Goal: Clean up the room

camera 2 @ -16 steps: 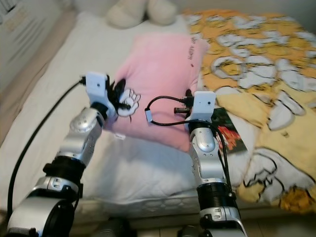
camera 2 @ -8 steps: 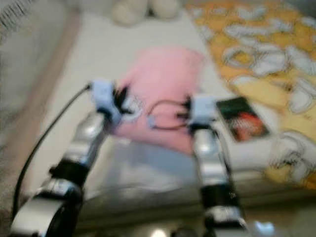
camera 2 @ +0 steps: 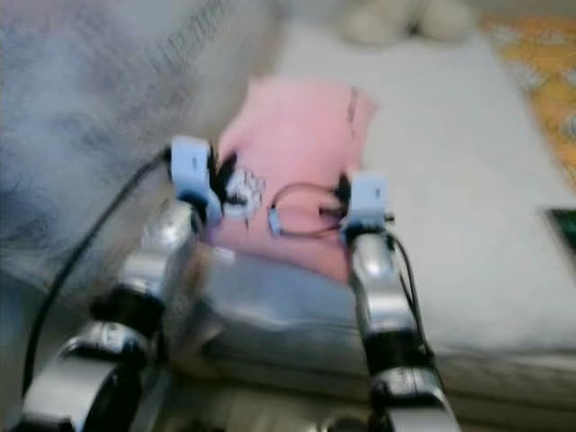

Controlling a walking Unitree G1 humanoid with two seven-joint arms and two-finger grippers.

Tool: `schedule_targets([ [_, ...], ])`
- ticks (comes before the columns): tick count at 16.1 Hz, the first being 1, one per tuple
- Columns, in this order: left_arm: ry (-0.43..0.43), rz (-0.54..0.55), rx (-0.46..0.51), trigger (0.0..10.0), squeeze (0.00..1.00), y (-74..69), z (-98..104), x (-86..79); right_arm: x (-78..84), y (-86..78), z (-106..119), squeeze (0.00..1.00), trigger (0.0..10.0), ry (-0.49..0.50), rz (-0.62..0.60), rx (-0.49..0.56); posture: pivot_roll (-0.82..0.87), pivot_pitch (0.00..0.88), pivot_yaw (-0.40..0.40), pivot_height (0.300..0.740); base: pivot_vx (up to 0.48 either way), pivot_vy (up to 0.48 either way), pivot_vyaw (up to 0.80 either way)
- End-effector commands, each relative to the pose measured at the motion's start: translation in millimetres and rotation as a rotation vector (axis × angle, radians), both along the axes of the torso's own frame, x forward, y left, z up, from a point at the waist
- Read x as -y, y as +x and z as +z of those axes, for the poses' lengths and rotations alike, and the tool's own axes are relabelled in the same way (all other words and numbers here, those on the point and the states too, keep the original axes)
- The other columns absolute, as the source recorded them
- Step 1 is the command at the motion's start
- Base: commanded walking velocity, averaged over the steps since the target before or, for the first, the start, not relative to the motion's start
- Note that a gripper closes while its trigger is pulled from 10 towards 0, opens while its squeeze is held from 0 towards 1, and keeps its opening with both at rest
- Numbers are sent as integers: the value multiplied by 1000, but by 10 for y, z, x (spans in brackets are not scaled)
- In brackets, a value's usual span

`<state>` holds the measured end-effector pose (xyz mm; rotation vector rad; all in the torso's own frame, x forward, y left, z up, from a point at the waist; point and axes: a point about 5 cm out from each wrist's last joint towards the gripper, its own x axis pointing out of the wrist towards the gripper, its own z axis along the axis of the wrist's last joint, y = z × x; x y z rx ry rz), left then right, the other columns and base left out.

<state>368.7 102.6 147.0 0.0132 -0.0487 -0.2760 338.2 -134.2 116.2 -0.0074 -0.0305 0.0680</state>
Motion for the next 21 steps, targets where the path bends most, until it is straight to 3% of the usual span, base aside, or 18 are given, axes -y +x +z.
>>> schedule_targets([
  [1, 28, 24, 19, 10000, 0, 49, 73, -8, 14, 21, 62, 0, 10000, 5, -8, 30, -196, 0, 79, 740, 337, 341, 0],
  [3, 99, 30, 8, 10000, 0, 97, 73, 13, 20, 21, 57, 0, 10000, -1, -15, 31, -206, 0, 86, 740, 0, 0, 0],
  [9, 74, 2, 25, 10000, 0, 99, 104, 65, 28, -38, -3, 0, 10000, -3, -28, 23, -216, 0, 92, 740, 0, 0, 0],
  [16, 30, -84, 50, 10000, 0, -70, 53, 346, 25, -56, -46, 0, 10000, -3, -27, 10, -215, 0, 92, 740, 0, 0, 0],
  [21, 12, -126, 67, 10000, 0, -105, 55, 396, -5, -62, -43, 0, 10000, -4, -15, 16, -216, 0, 89, 740, 100, -432, 0],
])
